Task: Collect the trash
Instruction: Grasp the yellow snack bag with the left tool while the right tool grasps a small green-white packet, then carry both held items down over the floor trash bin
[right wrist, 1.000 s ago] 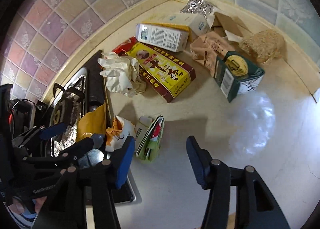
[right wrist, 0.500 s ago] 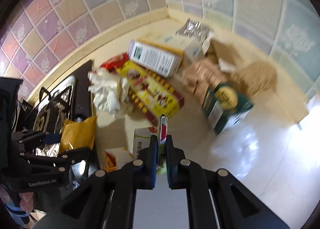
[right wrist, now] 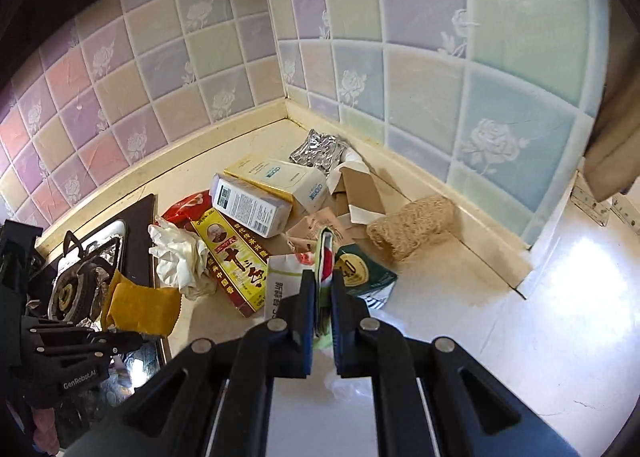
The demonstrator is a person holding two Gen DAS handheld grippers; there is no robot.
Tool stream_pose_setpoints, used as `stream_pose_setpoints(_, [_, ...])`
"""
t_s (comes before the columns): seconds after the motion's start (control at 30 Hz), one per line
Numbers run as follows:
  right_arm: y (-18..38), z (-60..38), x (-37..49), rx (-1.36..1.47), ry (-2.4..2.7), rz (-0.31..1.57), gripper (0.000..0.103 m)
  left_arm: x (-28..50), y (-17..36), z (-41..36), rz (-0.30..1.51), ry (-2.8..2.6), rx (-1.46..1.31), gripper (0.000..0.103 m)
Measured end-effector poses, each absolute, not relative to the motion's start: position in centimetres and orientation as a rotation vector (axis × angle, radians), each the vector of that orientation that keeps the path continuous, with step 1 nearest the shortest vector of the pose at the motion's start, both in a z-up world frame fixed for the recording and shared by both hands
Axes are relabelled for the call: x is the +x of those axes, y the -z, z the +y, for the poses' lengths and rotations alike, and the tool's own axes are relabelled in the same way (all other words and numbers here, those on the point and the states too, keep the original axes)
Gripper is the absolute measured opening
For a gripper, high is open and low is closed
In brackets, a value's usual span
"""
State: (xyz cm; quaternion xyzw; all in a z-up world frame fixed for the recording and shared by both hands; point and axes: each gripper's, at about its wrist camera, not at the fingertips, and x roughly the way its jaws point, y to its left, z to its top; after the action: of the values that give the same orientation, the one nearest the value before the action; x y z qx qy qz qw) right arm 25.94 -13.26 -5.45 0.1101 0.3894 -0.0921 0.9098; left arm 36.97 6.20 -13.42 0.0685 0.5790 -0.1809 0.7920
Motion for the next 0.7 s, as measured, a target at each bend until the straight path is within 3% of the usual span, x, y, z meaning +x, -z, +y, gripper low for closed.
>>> stream_pose_setpoints(0.37, [3.5,-14.7,18.4,0.209,0.075,0.814,0.007,29.0,7.7,6.0,1.15,0.352,0.033,0.0])
stream_pose_setpoints(0.7, [4.2,-15.1,9.5,0.168,-0.079,0.872,0.007,17.7,6.3,5.6,1.107,0.323,-0.056,0.0])
